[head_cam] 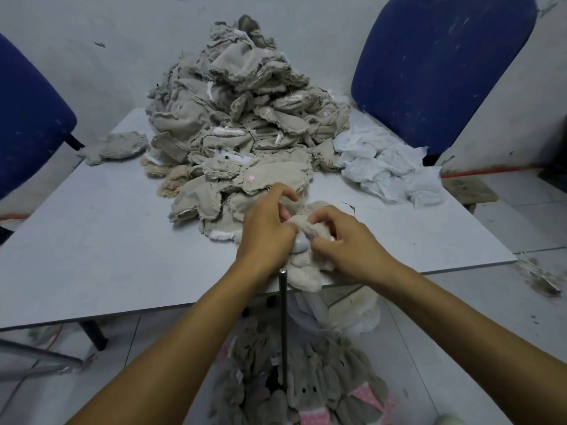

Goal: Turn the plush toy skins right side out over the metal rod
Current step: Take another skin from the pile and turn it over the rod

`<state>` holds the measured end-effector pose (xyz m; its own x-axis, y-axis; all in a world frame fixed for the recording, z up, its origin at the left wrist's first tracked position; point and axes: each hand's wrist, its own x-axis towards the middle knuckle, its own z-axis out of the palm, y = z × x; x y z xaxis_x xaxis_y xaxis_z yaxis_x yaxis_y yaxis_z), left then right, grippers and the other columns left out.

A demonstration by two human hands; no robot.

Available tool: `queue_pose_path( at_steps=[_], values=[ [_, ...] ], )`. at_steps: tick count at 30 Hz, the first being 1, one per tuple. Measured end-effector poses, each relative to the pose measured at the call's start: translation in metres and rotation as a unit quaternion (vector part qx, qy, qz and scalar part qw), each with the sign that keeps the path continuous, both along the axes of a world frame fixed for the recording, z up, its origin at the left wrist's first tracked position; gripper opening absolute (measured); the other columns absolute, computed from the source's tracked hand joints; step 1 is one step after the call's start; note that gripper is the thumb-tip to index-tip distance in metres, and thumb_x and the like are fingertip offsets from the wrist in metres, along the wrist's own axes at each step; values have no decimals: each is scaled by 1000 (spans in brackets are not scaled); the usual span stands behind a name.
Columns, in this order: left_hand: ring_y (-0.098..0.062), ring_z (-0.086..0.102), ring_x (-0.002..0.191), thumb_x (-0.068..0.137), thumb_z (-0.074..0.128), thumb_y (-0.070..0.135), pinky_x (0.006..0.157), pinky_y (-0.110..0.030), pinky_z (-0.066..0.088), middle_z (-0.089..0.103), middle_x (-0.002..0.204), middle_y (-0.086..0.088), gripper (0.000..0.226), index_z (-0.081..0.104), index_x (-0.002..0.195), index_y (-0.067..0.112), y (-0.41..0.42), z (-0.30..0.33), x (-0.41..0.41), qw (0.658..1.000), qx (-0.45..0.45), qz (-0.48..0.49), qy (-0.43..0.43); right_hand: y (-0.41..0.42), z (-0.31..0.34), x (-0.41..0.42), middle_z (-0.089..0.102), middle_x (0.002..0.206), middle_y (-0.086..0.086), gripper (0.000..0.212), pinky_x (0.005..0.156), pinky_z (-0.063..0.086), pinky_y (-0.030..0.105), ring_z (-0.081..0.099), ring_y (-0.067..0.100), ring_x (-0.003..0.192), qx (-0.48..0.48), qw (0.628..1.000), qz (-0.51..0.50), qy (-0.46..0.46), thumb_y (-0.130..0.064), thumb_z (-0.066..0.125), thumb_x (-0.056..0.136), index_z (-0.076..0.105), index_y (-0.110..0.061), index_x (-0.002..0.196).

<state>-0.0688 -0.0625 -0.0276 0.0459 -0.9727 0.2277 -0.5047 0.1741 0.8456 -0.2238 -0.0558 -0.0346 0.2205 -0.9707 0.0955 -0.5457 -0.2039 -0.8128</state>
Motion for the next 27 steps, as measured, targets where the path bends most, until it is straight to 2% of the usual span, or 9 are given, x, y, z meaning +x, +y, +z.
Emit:
queue_pose_path(
  at_steps=[2,4,8,10,15,19,23,25,27],
  values=[
    [-11,52,71,62,48,-9,53,-19,37,53,82,1,51,58,92,32,1,0,-1,999,-35,10,-25,8,-3,8,59,70,-22,21,55,37,11,52,-4,63,1,998,11,-63,-18,64,83,58,-34,97],
    [-12,56,89,64,49,-1,66,-20,43,53,96,2,46,63,90,35,1,1,-1,999,7,-39,-14,12,-5,12,60,75,-20,23,55,38,13,52,-2,63,-12,996,-2,-86,-16,60,85,56,-33,99],
    [-20,48,124,68,52,30,106,-43,41,52,123,0,38,65,96,53,2,6,1,983,123,-132,43,8,-3,7,55,90,-17,33,65,38,15,53,-7,70,-25,994,-32,-100,-10,57,89,46,-35,108],
    [-20,41,132,73,53,42,112,-49,34,49,130,4,36,59,103,62,4,5,4,978,131,-162,-1,9,-3,6,55,91,-17,31,71,42,22,54,-3,74,-2,991,-44,-127,-15,62,90,49,-35,109],
    [-17,49,122,78,59,37,104,-43,43,55,129,5,53,51,130,45,4,1,10,978,74,-157,-116,13,2,7,63,98,-6,37,74,49,29,60,9,80,-4,991,-18,-135,-5,59,86,54,-30,113],
    [-22,57,107,84,60,17,89,-44,50,62,116,-2,38,57,121,26,10,-2,3,985,-21,-64,-158,17,7,13,63,98,-4,39,69,49,29,60,7,76,-1,985,12,-175,-8,58,81,55,-31,112],
    [-27,55,100,86,51,5,81,-46,50,60,112,-5,32,56,115,18,13,-5,-2,987,-50,25,-149,18,5,20,61,90,-10,46,72,55,40,63,16,80,-19,984,-24,-177,-15,60,74,50,-40,112],
    [-25,54,103,89,46,4,84,-46,49,59,116,-5,30,53,115,19,10,-3,-4,992,-25,40,-117,19,2,23,60,90,-11,55,70,55,38,62,15,77,-36,986,-49,-158,-13,66,78,43,-46,116],
    [-22,55,106,93,40,6,87,-44,50,58,120,-2,32,49,117,25,8,2,-3,998,16,30,-53,19,-2,25,57,102,1,63,70,55,33,62,19,84,-33,987,-58,-148,-16,72,80,37,-48,121]
  ],
)
